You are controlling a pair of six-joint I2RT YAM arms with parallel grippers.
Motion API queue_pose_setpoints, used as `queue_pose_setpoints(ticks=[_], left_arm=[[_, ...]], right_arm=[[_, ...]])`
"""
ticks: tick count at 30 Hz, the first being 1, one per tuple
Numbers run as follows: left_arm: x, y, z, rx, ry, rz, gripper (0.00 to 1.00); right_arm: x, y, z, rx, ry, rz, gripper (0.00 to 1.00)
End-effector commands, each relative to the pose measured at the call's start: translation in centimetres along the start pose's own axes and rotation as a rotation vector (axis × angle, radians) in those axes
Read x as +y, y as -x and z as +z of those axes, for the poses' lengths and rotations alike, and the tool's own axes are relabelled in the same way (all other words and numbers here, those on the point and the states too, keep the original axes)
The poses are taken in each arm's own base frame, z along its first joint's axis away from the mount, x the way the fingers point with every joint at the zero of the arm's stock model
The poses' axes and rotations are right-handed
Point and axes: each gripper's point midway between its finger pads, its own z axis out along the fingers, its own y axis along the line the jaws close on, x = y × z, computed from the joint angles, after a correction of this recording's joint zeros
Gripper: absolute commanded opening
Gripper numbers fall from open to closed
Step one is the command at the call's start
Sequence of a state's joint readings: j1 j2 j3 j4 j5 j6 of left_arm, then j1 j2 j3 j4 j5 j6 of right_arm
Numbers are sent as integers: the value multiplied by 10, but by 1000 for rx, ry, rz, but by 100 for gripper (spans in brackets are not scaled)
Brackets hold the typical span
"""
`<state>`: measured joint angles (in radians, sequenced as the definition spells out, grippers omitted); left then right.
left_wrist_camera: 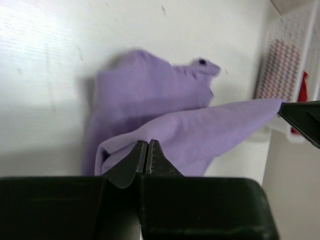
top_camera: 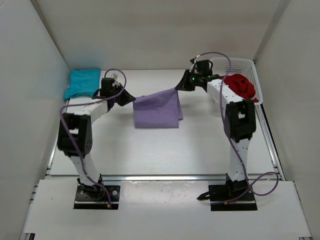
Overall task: Fold and stack the t-shirts
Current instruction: Fold the long partially folded tshirt into a neat square
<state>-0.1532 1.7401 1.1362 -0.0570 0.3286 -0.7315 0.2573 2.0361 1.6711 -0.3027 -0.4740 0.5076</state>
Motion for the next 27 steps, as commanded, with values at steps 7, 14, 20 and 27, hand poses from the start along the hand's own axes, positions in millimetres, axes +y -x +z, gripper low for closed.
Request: queue_pose_setpoints(ticks=[7,14,20,27], left_arm=[[18,71,64,-6,-21,-116,65],[-33,70,32,-110,-121,-4,50],[-49,-1,48,-28,-173,19,47],[-16,30,91,-8,-100,-21,45]], right_arm=[[-27,75,51,29,50,19,29],[-19,71,45,67,-3,-42,9],[26,8,69,200,-48,-193,0],[11,-5,87,241,-12,-149,0]])
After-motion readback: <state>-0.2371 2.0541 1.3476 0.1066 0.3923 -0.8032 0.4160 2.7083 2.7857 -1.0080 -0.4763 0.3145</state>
